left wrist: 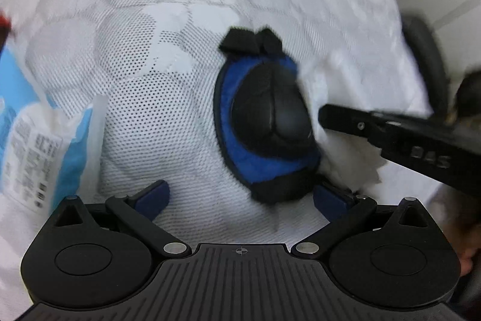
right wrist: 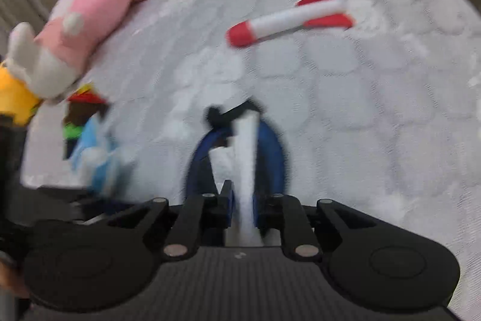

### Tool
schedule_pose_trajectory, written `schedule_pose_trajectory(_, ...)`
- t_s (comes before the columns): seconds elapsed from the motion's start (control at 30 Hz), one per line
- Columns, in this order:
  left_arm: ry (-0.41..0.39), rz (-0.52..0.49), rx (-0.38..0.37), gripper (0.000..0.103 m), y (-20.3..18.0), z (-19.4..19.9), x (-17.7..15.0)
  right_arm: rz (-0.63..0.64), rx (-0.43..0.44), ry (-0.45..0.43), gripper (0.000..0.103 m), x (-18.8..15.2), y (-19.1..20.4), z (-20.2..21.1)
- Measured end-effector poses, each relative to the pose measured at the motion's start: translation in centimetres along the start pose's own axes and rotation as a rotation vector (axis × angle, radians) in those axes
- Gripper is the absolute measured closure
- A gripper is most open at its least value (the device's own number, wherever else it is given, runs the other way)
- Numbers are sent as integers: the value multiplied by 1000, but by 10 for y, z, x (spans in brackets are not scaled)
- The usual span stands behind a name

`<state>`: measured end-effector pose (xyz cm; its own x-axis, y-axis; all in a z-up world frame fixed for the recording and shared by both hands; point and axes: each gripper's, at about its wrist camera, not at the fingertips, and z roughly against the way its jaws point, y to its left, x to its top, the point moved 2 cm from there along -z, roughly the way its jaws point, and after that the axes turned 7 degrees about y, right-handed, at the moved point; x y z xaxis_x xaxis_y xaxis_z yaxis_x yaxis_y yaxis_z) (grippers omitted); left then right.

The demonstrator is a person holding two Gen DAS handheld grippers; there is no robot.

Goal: Clean container
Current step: 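Grasp the black knee pad strap with the left gripper and lift it, then wipe the black knee pad with the right gripper's wipe while the left gripper holds it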

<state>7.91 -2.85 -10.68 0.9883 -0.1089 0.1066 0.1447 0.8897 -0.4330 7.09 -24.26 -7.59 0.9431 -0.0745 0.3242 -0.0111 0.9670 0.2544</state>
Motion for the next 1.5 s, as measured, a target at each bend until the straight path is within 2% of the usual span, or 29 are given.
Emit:
schedule_pose_trajectory(0.13,-9,199,-261,0,21,-3,9,-17,-3,-1,88,4,-6,-4)
schedule_pose_trajectory(0.2,-8,301,-328,0,19,-24,24,-26,-10,-4,89,6,-10,-7)
schedule_pose_trajectory(0.27,-26,361,-401,0,19,-36,29,-27,1,-11,89,8,-15,-10)
schedule_pose_trajectory(0.33,-44,420,-474,0,19,-48,35,-46,46,-7,90,8,-19,-12)
schedule_pose_trajectory(0.43,-59,540,-635,0,28,-57,32,-106,121,3,88,9,-27,-13)
schedule_pose_trajectory(0.5,-58,532,-683,0,27,-53,31,-143,198,32,88,7,-30,-14)
schedule_pose_trajectory(0.67,-193,336,-573,1,11,5,29,-107,326,90,88,3,-16,-18)
schedule_pose_trajectory(0.73,-271,226,-465,2,2,29,28,-93,351,96,88,3,-12,-16)
schedule_pose_trajectory(0.77,-314,153,-377,5,-7,38,26,-84,330,90,88,4,-12,-14)
schedule_pose_trajectory(0.8,-357,78,-286,7,-16,46,24,-78,269,65,88,5,-14,-11)
schedule_pose_trajectory(0.87,-401,-87,-107,23,-39,51,16,-88,157,1,87,9,-24,-1)
schedule_pose_trajectory(0.9,-412,-166,-56,24,-50,49,10,-115,134,-31,87,12,-31,5)
schedule_pose_trajectory(1.03,-399,-364,-58,24,-82,35,-2,-222,164,-115,87,16,-54,27)
schedule_pose_trajectory(1.13,-353,-520,49,24,-100,17,-14,-210,124,-167,87,16,-55,38)
schedule_pose_trajectory(1.2,-263,-547,119,24,-99,4,-21,-177,104,-192,87,17,-50,41)
schedule_pose_trajectory(1.23,-206,-519,139,24,-94,1,-23,-165,132,-190,87,17,-47,41)
schedule_pose_trajectory(1.3,-149,-457,191,16,-84,5,-26,-152,261,-155,89,13,-39,39)
schedule_pose_trajectory(1.33,-122,-427,218,8,-79,7,-28,-144,327,-132,89,11,-34,35)
schedule_pose_trajectory(1.4,-89,-386,260,7,-72,14,-32,-117,411,-65,89,6,-20,24)
schedule_pose_trajectory(1.5,-54,-322,271,6,-66,27,-36,-66,398,20,89,2,-4,6)
